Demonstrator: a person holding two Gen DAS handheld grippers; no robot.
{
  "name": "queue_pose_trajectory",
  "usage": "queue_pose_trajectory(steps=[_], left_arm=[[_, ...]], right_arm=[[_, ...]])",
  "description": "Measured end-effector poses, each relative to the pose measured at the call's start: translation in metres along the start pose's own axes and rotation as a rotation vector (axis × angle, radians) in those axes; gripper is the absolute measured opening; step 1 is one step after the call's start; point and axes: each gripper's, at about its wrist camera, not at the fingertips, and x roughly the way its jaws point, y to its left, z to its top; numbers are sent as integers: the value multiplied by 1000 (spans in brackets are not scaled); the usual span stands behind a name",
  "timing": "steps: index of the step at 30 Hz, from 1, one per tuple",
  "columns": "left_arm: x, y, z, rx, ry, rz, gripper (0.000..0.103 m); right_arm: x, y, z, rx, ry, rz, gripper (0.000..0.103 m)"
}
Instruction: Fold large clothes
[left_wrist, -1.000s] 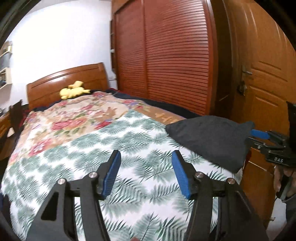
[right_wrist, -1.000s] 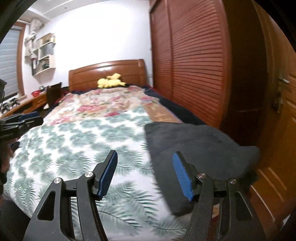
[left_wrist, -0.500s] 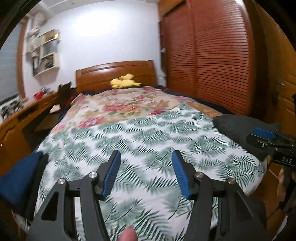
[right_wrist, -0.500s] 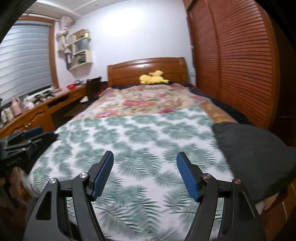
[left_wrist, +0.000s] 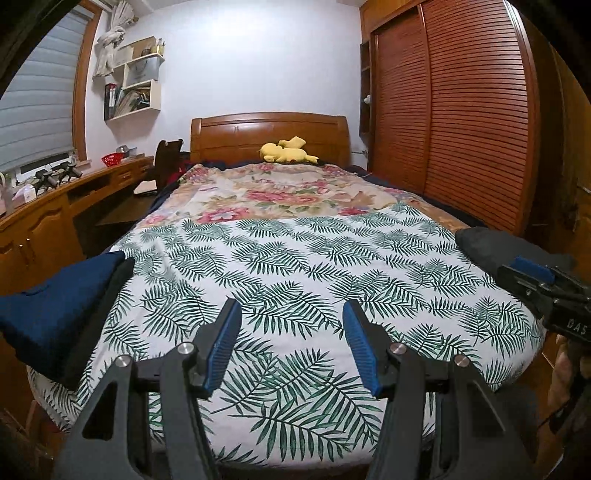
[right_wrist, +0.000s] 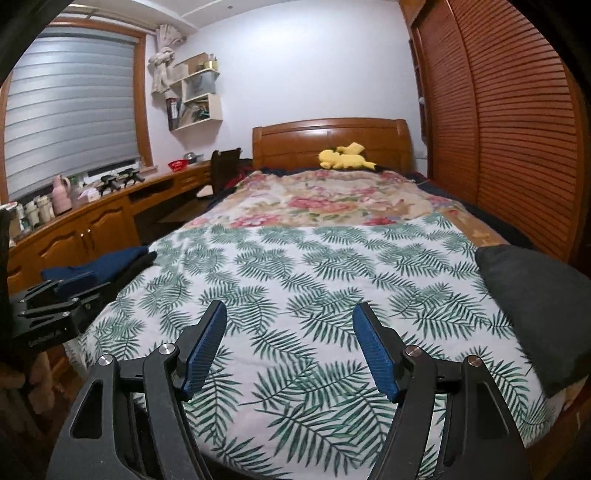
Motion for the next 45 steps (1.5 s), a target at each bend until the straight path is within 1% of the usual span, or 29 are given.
queue_pose_trajectory(steps=[5,10,17,22,36,44,45], left_arm=[[-6,0,-2,4,-15,10,56],[-10,1,-3,-3,-21,0,56],[-11,2,-3,-11,-29,5,56],[-13,2,-4,-11,-43,6,56],[-16,-1,-3,-2,-48,-2,56],[-17,-3,-1,2,-51,3,56],[-17,-2,-1,3,-52,2,56]], right_arm=[[-1,3,-4,-2,0,1,72],[-1,4,-5,-3,2,-1,72],[2,7,-7,-5,15,-23,72],[2,6,-7,-3,14,-22,72],[1,6,-8,2,12,-18,72],[2,18,-9,4,6,-18,72],[0,13,-8,6,5,-18,72]])
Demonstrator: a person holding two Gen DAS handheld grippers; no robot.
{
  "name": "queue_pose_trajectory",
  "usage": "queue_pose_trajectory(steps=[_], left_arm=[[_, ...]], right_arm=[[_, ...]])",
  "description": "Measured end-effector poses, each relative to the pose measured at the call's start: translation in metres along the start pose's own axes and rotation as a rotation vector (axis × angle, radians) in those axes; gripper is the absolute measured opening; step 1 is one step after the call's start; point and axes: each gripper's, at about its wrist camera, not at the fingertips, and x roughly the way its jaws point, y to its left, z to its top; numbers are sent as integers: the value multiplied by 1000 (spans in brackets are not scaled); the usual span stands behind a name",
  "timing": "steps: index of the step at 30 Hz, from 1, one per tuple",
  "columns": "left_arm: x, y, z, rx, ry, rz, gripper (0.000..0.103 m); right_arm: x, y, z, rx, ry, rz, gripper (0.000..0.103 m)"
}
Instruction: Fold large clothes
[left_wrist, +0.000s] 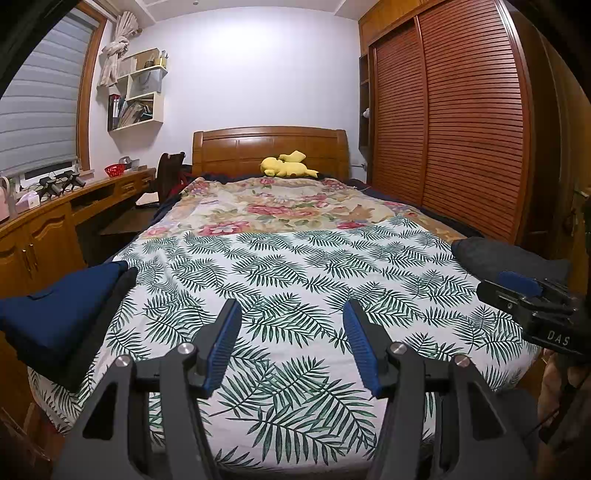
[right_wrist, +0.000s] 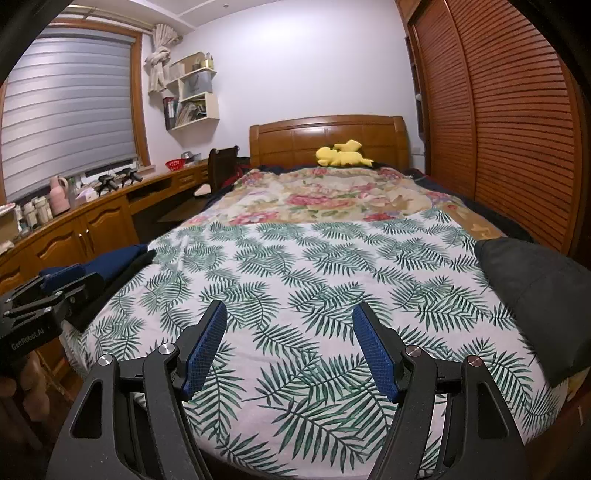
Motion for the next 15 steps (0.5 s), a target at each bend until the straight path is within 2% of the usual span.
queue_pose_trajectory(steps=[15], left_arm=[[2,3,1,-8,-2,13,56]], right_arm=[[0,-1,0,1,0,-1,72]])
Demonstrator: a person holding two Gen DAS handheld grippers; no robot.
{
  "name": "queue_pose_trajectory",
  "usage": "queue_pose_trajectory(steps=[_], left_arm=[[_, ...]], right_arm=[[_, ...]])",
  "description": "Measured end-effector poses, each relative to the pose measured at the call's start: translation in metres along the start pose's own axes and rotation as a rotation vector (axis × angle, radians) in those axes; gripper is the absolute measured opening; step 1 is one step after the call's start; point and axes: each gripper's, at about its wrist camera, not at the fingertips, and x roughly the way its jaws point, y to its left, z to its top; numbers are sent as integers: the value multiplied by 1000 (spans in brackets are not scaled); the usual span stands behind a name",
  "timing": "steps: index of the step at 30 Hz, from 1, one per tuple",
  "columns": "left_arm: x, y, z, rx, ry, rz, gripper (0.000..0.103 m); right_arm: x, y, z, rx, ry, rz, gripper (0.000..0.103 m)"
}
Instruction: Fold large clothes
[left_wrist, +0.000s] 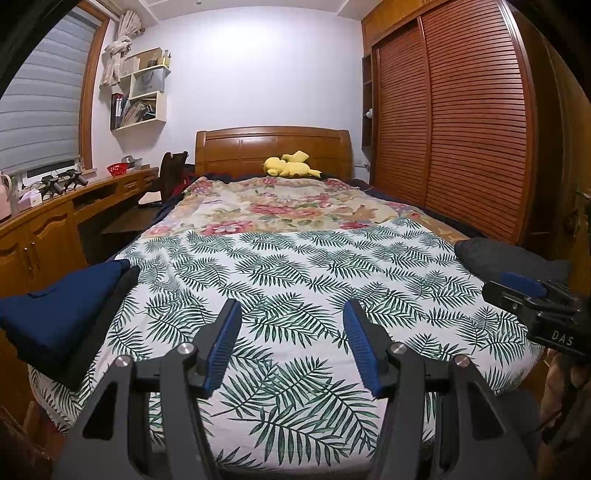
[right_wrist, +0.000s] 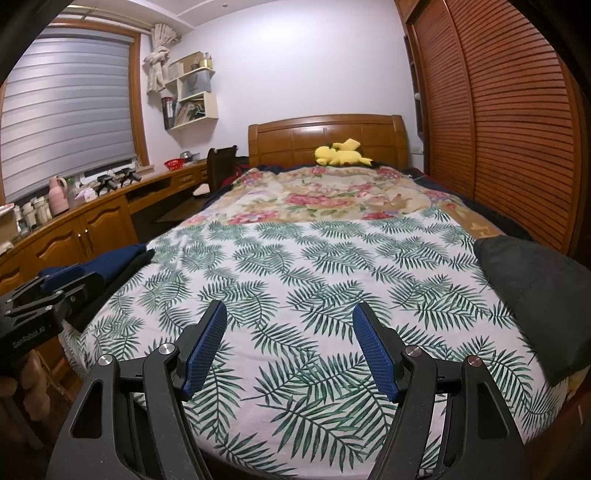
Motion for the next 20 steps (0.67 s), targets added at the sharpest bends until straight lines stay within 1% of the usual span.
queue_pose_trajectory(steps=[20], left_arm=[[-6,1,-1,-5,-16,-2,56]], right_arm=[[0,2,0,0,-7,-1,72]])
